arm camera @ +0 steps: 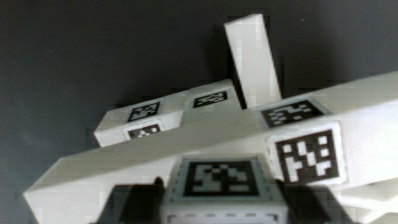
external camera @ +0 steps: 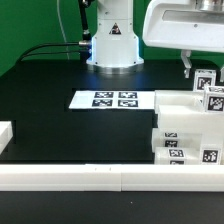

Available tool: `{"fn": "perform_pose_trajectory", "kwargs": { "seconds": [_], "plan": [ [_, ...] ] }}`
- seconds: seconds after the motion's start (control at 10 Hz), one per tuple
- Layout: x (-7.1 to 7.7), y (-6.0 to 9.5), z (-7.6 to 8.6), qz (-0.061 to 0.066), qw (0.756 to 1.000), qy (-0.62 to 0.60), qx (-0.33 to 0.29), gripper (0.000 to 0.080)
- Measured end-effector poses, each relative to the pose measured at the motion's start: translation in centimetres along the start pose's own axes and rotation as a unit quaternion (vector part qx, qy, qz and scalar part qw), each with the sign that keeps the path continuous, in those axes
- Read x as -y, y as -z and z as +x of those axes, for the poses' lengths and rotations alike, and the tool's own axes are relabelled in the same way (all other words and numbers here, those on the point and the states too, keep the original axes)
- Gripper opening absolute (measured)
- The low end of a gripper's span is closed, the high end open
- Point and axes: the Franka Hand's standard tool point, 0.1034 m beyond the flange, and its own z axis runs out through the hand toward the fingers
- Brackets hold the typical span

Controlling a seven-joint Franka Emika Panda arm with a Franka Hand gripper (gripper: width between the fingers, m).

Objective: Assemble chair

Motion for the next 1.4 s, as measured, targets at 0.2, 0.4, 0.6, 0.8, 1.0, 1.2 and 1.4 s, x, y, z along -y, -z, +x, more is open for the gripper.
{"fn": "perform_pose_trajectory", "kwargs": {
  "seconds": [0.2,0.4,0.6,0.8,1.0,1.2,1.4],
  "plan": [
    [0.09,-0.01,-0.06,0.001,0.998,-0.068,0.001,0.0284],
    [0.13,-0.02,-0.08,0.001,0.993,-0.121,0.001,0.0284],
    [0.22,-0.04,-0.14,0.003,0.984,-0.178,0.003,0.0284],
    [0.31,-0.05,-0.20,0.004,0.967,-0.254,0.004,0.0284],
    [0.37,-0.07,-0.25,0.005,0.950,-0.312,0.006,0.0284],
    [0.10,-0.12,0.25,0.031,0.909,-0.416,0.009,0.0284],
    [0.01,-0.11,0.58,0.052,0.851,-0.522,0.019,0.0284]
  ]
}}
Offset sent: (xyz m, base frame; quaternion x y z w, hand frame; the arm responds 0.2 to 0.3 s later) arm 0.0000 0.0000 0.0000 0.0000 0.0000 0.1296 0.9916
